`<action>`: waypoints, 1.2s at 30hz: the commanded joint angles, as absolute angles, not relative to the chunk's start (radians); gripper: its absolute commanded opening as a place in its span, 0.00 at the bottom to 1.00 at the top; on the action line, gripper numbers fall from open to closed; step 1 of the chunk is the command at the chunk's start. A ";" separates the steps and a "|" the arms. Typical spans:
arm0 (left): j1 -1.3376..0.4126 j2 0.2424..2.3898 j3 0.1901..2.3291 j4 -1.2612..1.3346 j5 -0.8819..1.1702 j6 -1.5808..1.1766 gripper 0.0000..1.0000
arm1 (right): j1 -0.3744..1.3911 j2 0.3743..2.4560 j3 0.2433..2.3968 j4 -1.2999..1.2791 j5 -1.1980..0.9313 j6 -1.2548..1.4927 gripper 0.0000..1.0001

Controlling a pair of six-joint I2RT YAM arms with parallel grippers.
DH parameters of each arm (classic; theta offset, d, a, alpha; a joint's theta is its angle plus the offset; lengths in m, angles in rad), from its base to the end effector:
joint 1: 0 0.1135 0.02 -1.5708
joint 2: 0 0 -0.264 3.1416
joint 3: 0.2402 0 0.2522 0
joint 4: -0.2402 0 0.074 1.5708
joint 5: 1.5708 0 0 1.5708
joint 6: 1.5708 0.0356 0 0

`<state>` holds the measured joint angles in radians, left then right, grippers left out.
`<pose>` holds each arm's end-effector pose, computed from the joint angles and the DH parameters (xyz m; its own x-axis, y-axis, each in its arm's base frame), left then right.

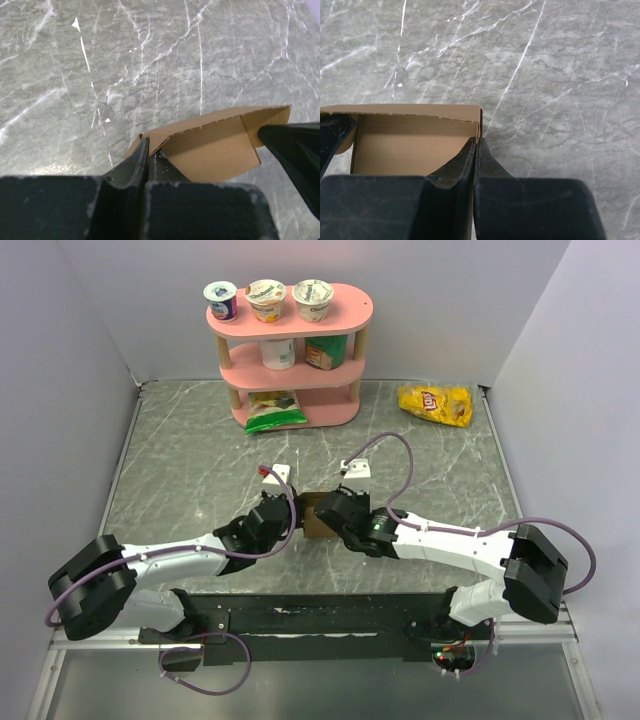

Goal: Fold the paper box

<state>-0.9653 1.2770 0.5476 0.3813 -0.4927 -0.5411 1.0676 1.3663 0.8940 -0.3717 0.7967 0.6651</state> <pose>0.1648 -0.2085 0.2117 -0.4092 -0.2062 -0.8888 0.3040 0.8877 -0.3459 0.1561 0.2309 0.2401 -0.5201 -0.0502 -0.8526 -0.0792 0.9968 -0.0104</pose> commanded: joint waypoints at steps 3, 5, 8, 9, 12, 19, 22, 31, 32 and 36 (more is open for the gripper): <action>-0.994 1.330 0.589 0.263 -0.474 -0.627 0.01 | 1.085 1.422 0.908 -0.460 0.744 0.703 0.00; -0.994 1.331 0.633 0.220 -0.483 -0.630 0.01 | 1.086 1.419 0.904 -0.462 0.749 0.704 0.00; -0.992 1.347 0.698 0.129 -0.503 -0.638 0.01 | 1.091 1.414 0.897 -0.459 0.752 0.709 0.00; -0.992 1.351 0.706 0.120 -0.503 -0.643 0.01 | 1.094 1.413 0.897 -0.462 0.755 0.712 0.00; -0.991 1.370 0.712 0.129 -0.491 -0.658 0.01 | 1.100 1.413 0.899 -0.462 0.762 0.712 0.00; -0.992 1.398 0.704 0.147 -0.477 -0.664 0.01 | 1.111 1.413 0.896 -0.472 0.773 0.724 0.00; -0.992 1.382 0.651 0.213 -0.468 -0.637 0.01 | 1.112 1.404 0.888 -0.468 0.776 0.729 0.00; -0.992 1.353 0.540 0.354 -0.449 -0.561 0.01 | 1.112 1.404 0.882 -0.463 0.779 0.736 0.00; -0.994 1.354 0.517 0.366 -0.446 -0.561 0.01 | 1.112 1.405 0.882 -0.463 0.778 0.736 0.00; -1.011 1.377 0.466 0.455 -0.472 -0.554 0.01 | 1.111 1.410 0.887 -0.466 0.772 0.744 0.00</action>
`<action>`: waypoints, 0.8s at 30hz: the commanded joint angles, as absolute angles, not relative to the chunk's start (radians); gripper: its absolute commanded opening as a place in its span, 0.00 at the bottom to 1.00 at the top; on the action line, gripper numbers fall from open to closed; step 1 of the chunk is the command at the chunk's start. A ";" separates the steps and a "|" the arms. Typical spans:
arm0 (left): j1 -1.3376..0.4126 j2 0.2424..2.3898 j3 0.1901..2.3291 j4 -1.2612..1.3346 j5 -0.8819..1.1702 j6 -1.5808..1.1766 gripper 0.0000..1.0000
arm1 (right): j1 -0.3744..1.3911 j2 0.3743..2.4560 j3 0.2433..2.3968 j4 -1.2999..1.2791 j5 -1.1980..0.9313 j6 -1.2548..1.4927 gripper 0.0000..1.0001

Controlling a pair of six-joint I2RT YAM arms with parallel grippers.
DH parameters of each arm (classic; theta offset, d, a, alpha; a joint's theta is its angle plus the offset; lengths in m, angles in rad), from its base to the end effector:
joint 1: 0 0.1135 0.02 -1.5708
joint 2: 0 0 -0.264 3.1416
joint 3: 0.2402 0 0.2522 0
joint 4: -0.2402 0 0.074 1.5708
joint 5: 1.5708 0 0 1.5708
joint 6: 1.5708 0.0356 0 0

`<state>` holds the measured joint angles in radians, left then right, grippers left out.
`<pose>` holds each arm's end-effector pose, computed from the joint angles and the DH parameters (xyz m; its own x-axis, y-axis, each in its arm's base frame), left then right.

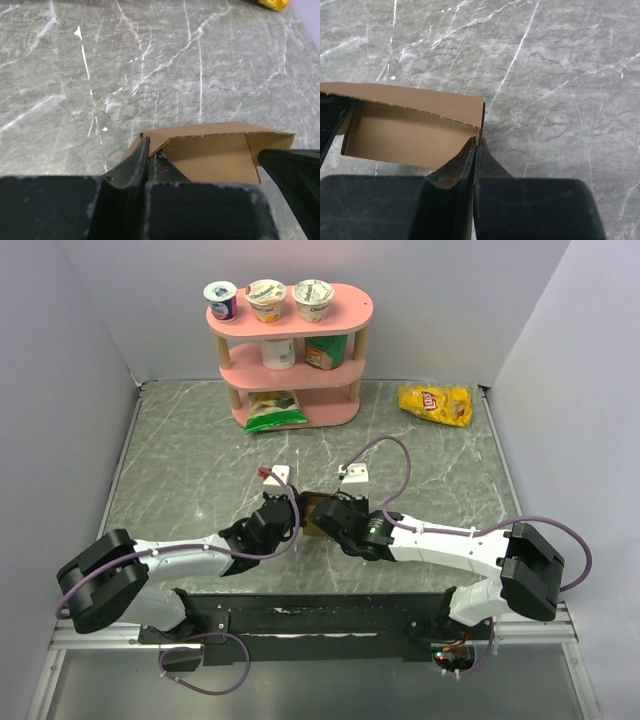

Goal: Fold the paper box

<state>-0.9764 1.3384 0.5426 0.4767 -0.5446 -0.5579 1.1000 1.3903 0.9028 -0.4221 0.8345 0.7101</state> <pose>0.1680 -0.2156 0.2046 -0.3784 -0.2488 -0.8916 0.2745 0.8897 -0.3648 0.1493 0.2351 0.2342 -0.5271 -0.0704 -0.8469 -0.0639 0.9970 -0.0431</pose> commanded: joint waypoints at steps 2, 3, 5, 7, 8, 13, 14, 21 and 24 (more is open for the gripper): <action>-1.025 1.405 0.456 0.482 -0.486 -0.545 0.01 | 1.111 1.407 0.893 -0.472 0.767 0.749 0.00; -1.028 1.413 0.457 0.480 -0.503 -0.542 0.01 | 1.111 1.402 0.893 -0.474 0.767 0.753 0.00; -1.034 1.434 0.469 0.459 -0.529 -0.541 0.01 | 1.112 1.378 0.887 -0.469 0.759 0.750 0.05; -1.034 1.448 0.488 0.434 -0.569 -0.543 0.01 | 1.114 1.358 0.885 -0.480 0.764 0.746 0.13; -1.035 1.453 0.492 0.427 -0.580 -0.540 0.01 | 1.118 1.335 0.884 -0.488 0.767 0.747 0.20; -1.037 1.474 0.509 0.429 -0.611 -0.500 0.01 | 1.153 1.247 0.844 -0.530 0.796 0.758 0.60; -1.040 1.477 0.509 0.434 -0.611 -0.492 0.01 | 1.166 1.215 0.838 -0.541 0.804 0.778 0.64; -1.063 1.511 0.514 0.474 -0.626 -0.437 0.01 | 1.186 1.026 0.810 -0.624 0.827 0.821 0.82; -1.084 1.514 0.499 0.503 -0.646 -0.417 0.01 | 1.148 0.962 0.819 -0.545 0.760 0.749 0.82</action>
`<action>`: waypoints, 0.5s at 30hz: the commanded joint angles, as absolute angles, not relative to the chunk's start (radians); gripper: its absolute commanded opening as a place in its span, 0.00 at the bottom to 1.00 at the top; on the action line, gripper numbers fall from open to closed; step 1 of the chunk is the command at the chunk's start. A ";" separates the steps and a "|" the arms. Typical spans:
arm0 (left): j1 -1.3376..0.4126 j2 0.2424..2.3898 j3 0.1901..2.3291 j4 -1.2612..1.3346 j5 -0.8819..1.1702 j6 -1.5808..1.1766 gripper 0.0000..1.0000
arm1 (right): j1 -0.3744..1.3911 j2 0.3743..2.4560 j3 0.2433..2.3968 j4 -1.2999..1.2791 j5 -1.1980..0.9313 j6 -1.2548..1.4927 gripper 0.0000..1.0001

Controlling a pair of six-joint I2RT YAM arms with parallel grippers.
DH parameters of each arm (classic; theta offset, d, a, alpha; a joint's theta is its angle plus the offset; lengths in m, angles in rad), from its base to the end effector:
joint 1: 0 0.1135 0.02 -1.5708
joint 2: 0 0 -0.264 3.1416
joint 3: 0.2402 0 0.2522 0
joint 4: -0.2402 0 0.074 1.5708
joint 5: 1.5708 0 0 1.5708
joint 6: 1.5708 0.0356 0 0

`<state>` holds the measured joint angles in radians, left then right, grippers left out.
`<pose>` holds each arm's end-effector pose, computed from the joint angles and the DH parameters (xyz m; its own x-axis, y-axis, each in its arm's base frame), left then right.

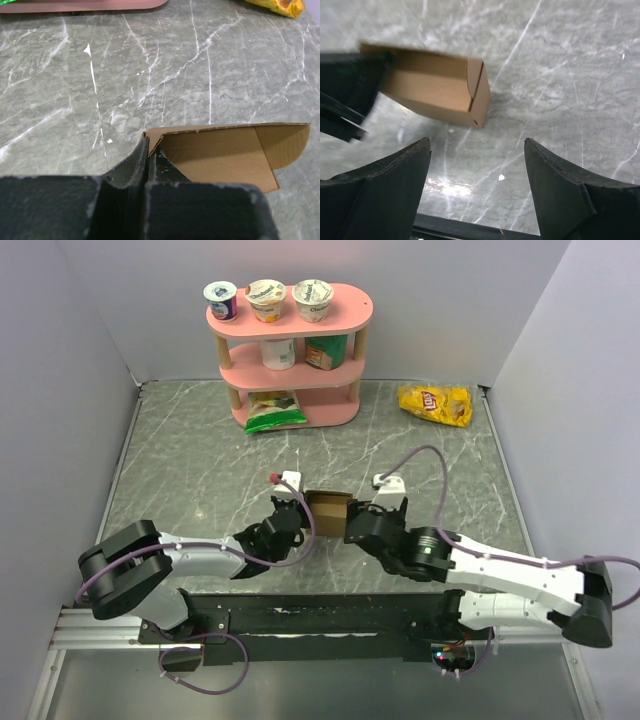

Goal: Fold the paper box

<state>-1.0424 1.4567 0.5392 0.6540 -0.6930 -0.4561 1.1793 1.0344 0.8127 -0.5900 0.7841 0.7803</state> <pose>0.1630 -0.2341 0.1913 -0.2736 -0.2035 -0.9401 0.2595 0.9255 -0.2759 0.1017 0.1804 0.2731 -0.5267 0.0296 -0.8496 -0.1386 0.9830 0.1201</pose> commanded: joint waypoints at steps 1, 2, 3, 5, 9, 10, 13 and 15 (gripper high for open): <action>-1.089 1.516 0.492 0.509 -0.650 -0.416 0.01 | 1.084 0.954 0.831 -0.522 0.718 0.735 0.82; -1.098 1.519 0.491 0.514 -0.655 -0.414 0.01 | 1.048 0.957 0.834 -0.488 0.674 0.691 0.82; -1.101 1.520 0.488 0.518 -0.664 -0.413 0.01 | 1.011 0.966 0.842 -0.441 0.640 0.681 0.81; -1.114 1.528 0.488 0.519 -0.672 -0.413 0.01 | 0.970 1.011 0.867 -0.393 0.636 0.631 0.81; -1.135 1.555 0.503 0.511 -0.701 -0.413 0.01 | 0.943 1.143 0.942 -0.290 0.699 0.542 0.83; -1.144 1.562 0.509 0.511 -0.706 -0.414 0.01 | 0.939 1.196 0.963 -0.275 0.704 0.525 0.83; -1.158 1.574 0.522 0.506 -0.715 -0.419 0.01 | 0.936 1.279 0.991 -0.212 0.742 0.493 0.83; -1.163 1.577 0.525 0.505 -0.719 -0.422 0.01 | 0.934 1.316 0.986 -0.183 0.739 0.485 0.83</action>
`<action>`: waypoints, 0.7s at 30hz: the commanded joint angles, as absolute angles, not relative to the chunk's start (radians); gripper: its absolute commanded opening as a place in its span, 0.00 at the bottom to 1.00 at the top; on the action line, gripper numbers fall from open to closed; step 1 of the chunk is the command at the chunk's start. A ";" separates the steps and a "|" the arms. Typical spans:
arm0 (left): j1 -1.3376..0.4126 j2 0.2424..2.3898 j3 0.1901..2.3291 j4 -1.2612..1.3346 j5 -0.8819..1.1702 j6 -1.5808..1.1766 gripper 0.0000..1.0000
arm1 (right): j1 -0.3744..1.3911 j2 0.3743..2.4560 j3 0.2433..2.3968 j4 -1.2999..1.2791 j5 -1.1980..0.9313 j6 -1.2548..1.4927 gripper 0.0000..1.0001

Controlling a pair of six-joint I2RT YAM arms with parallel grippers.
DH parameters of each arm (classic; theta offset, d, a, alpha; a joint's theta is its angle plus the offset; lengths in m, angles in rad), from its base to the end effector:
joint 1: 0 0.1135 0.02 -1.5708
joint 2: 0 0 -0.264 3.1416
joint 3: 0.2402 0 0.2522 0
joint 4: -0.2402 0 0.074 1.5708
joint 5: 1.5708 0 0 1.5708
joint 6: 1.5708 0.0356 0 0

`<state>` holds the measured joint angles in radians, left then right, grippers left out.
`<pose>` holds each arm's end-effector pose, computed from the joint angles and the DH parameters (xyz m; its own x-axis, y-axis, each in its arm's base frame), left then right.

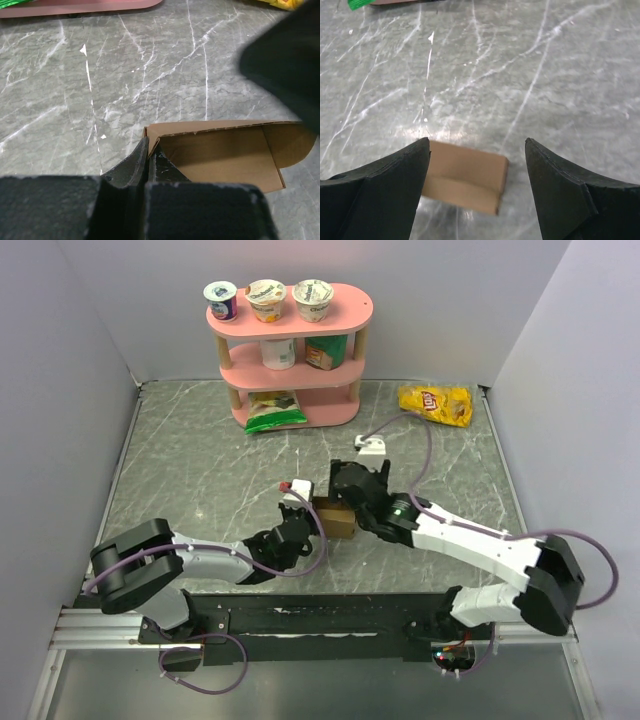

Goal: Fold the paper box

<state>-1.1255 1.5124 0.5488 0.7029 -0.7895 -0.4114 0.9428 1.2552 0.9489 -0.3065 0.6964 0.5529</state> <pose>0.1474 -0.2503 0.1846 -0.2377 -0.1557 -0.9588 0.2673 0.9385 -0.2186 0.1786 0.2072 0.2895 -0.4517 0.0636 -0.8899 -0.0885 0.9893 0.1156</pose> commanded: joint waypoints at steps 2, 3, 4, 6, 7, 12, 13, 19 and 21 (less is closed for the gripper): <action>-1.166 1.577 0.523 0.508 -0.716 -0.425 0.01 | 0.936 1.359 0.985 -0.193 0.732 0.511 0.84; -1.167 1.580 0.523 0.508 -0.715 -0.426 0.01 | 0.936 1.367 0.976 -0.202 0.733 0.523 0.84; -1.167 1.578 0.525 0.502 -0.712 -0.426 0.01 | 0.939 1.371 0.968 -0.212 0.732 0.535 0.84; -1.169 1.583 0.532 0.491 -0.707 -0.433 0.01 | 0.960 1.367 0.927 -0.219 0.742 0.574 0.84; -1.167 1.582 0.535 0.480 -0.703 -0.433 0.01 | 0.969 1.361 0.911 -0.219 0.753 0.598 0.84; -1.167 1.594 0.554 0.460 -0.669 -0.439 0.09 | 1.009 1.388 0.865 -0.258 0.788 0.679 0.85; -1.167 1.591 0.554 0.459 -0.666 -0.442 0.19 | 1.009 1.405 0.865 -0.264 0.790 0.693 0.85; -1.167 1.520 0.508 0.454 -0.624 -0.427 0.61 | 1.009 1.428 0.853 -0.281 0.810 0.712 0.85; -1.169 1.482 0.480 0.459 -0.594 -0.410 0.66 | 1.009 1.434 0.850 -0.281 0.811 0.715 0.86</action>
<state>-1.1378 1.4998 0.5491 0.6353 -0.7822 -0.4355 0.9966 1.4021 0.8719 -0.2489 0.8127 0.6876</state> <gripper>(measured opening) 0.620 0.853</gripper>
